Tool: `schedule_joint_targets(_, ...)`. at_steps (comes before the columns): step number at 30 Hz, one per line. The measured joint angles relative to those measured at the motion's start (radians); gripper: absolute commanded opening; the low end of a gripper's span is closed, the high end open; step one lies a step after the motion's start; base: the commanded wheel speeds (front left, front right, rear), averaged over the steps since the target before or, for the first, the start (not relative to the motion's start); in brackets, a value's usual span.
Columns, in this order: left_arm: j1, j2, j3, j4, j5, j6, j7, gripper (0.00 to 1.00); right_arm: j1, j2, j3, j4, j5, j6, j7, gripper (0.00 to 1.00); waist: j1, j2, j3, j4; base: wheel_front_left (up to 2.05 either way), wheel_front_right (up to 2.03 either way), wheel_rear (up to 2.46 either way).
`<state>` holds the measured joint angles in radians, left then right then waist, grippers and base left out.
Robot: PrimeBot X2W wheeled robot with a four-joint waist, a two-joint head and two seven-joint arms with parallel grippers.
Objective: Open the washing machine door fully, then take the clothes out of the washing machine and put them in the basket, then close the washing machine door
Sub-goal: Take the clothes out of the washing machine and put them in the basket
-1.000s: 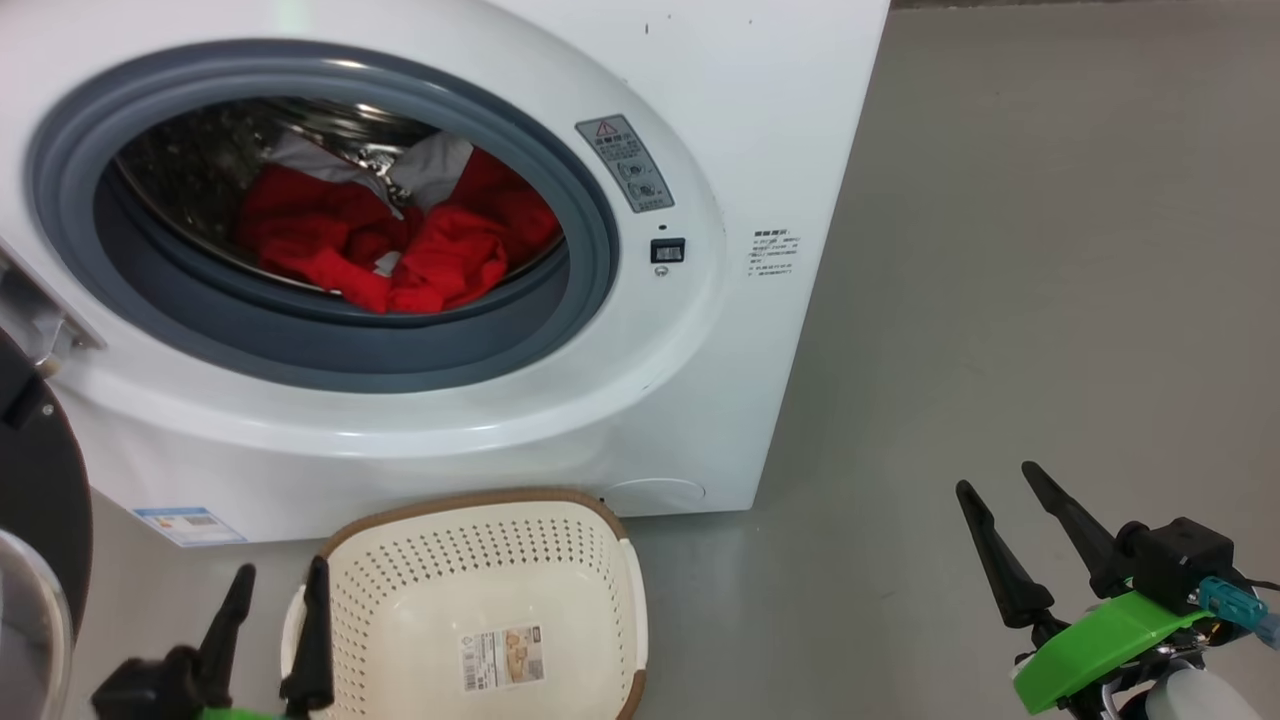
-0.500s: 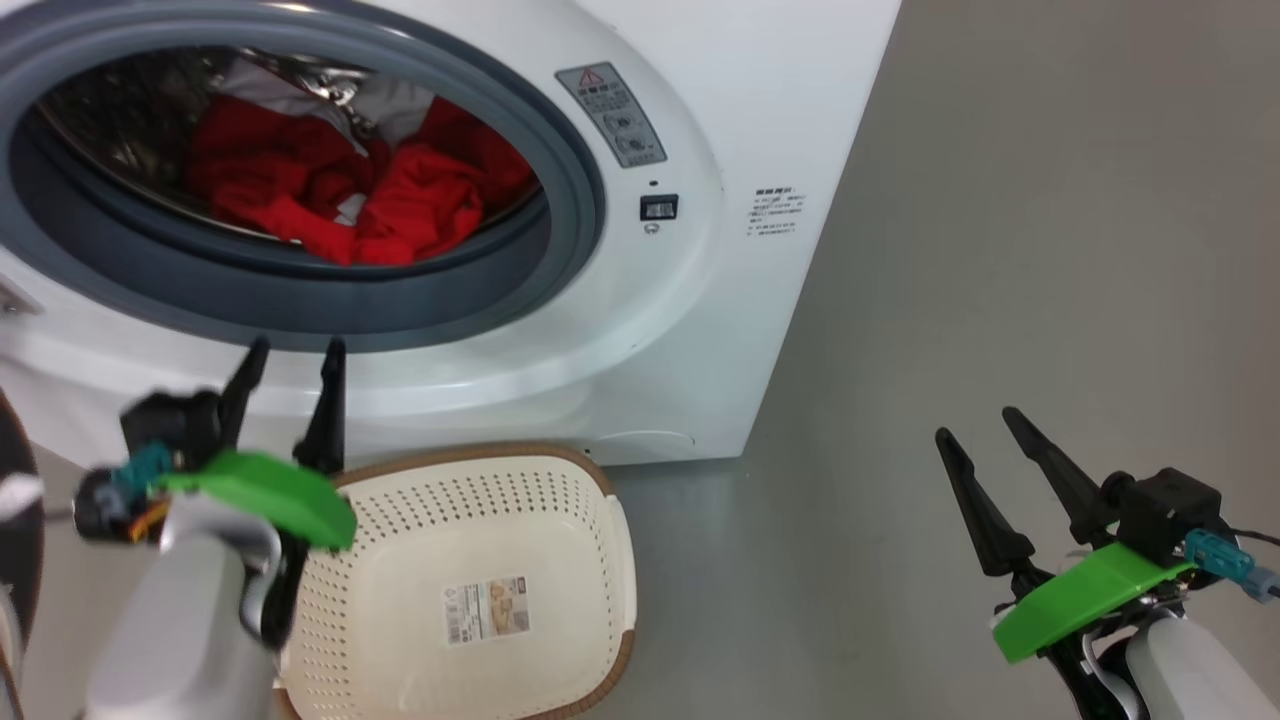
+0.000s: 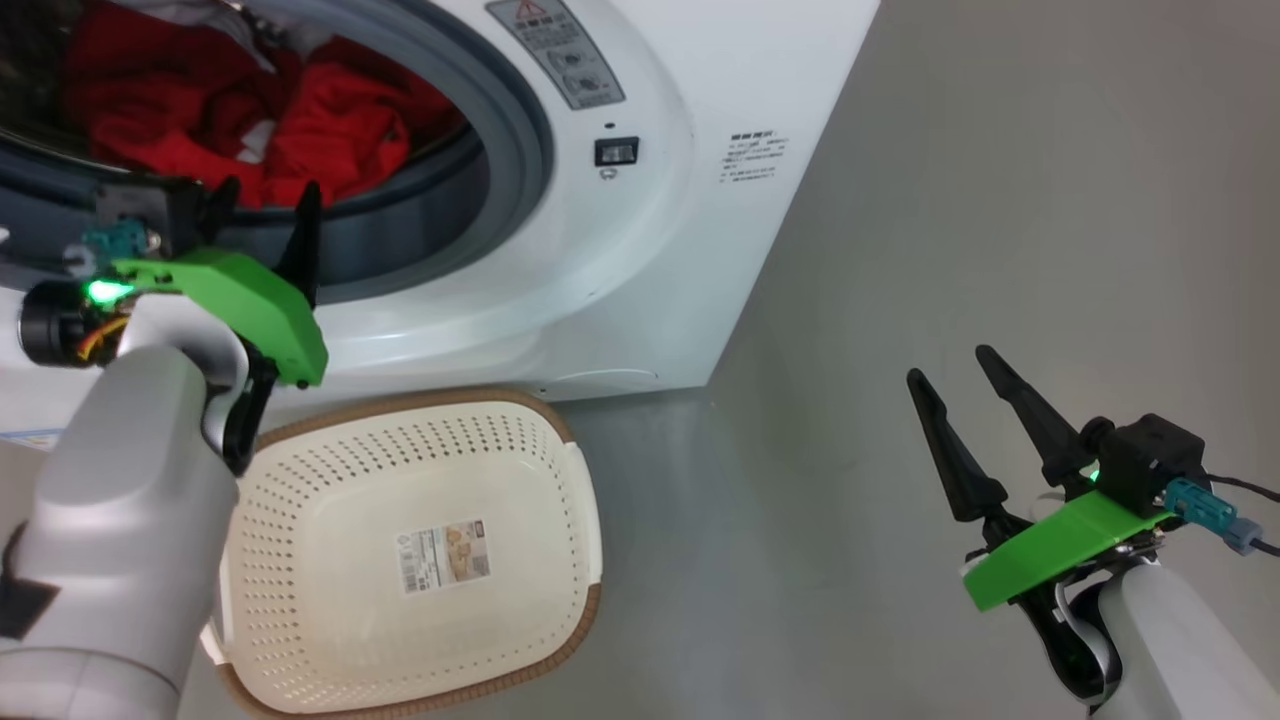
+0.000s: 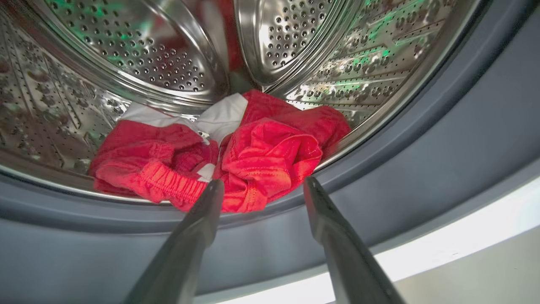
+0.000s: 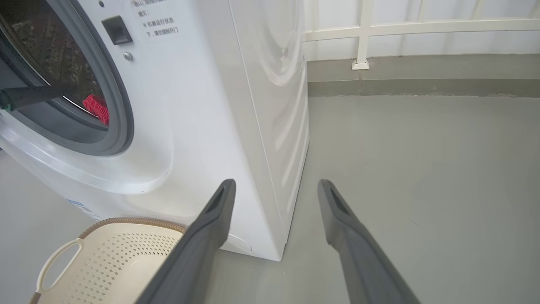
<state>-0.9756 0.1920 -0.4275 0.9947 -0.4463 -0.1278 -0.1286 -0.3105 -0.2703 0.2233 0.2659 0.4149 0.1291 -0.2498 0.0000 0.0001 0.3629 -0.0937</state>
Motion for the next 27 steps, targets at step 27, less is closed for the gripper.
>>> schedule_joint_targets(27, -0.226, 0.082, -0.224, 0.237, -0.168, 0.000, 0.076, 1.00, -0.107, 0.045, 0.086, -0.002, 0.000, 0.000, 0.000, 1.00, 0.0000, 0.0000, 0.131, -0.122, 0.00, 0.00, 0.00)
